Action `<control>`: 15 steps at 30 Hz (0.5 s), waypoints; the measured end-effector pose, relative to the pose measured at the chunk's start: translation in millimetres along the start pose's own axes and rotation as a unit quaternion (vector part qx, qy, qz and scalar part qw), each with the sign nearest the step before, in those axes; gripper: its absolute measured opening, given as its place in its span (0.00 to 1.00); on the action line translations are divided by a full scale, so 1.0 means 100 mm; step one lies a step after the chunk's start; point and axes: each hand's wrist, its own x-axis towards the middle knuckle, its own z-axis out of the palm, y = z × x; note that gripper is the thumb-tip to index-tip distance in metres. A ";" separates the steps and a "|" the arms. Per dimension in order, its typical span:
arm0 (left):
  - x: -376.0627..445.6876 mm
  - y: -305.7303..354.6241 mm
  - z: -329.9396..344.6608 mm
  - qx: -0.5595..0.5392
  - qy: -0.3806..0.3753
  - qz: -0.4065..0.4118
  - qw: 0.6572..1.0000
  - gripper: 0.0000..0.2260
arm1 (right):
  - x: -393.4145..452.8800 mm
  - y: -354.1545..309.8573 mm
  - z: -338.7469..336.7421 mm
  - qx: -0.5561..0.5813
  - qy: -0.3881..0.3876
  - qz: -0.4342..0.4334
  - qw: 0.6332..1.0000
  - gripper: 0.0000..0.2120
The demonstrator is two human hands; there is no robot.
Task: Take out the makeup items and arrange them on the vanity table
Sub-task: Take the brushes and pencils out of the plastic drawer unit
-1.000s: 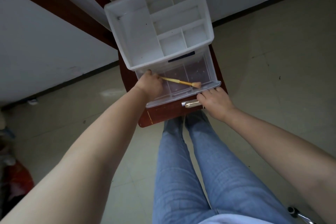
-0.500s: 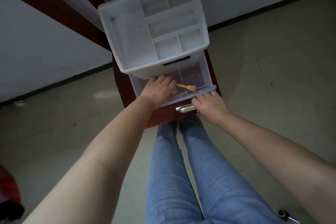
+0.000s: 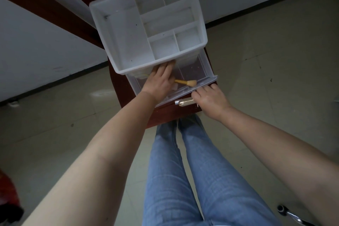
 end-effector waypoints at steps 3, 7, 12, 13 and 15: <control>0.06 0.02 -0.02 -0.001 0.002 -0.004 1.000 0.13 | 0.02 -0.04 0.01 0.010 0.007 -0.001 1.000 0.18; 0.20 0.09 -0.15 -0.051 -0.057 -0.056 0.996 0.14 | 0.01 -0.06 0.02 0.031 0.004 -0.003 1.000 0.18; 0.20 0.15 -0.15 -0.041 -0.030 -0.024 0.998 0.14 | -0.01 -0.02 -0.01 0.038 -0.008 0.010 0.999 0.20; 0.16 0.17 -0.13 -0.038 -0.033 -0.015 0.999 0.14 | -0.03 -0.02 -0.01 0.036 -0.009 0.009 0.999 0.20; 0.11 0.20 -0.11 -0.036 -0.041 -0.019 0.998 0.14 | -0.07 -0.01 -0.01 0.031 -0.014 0.005 0.999 0.20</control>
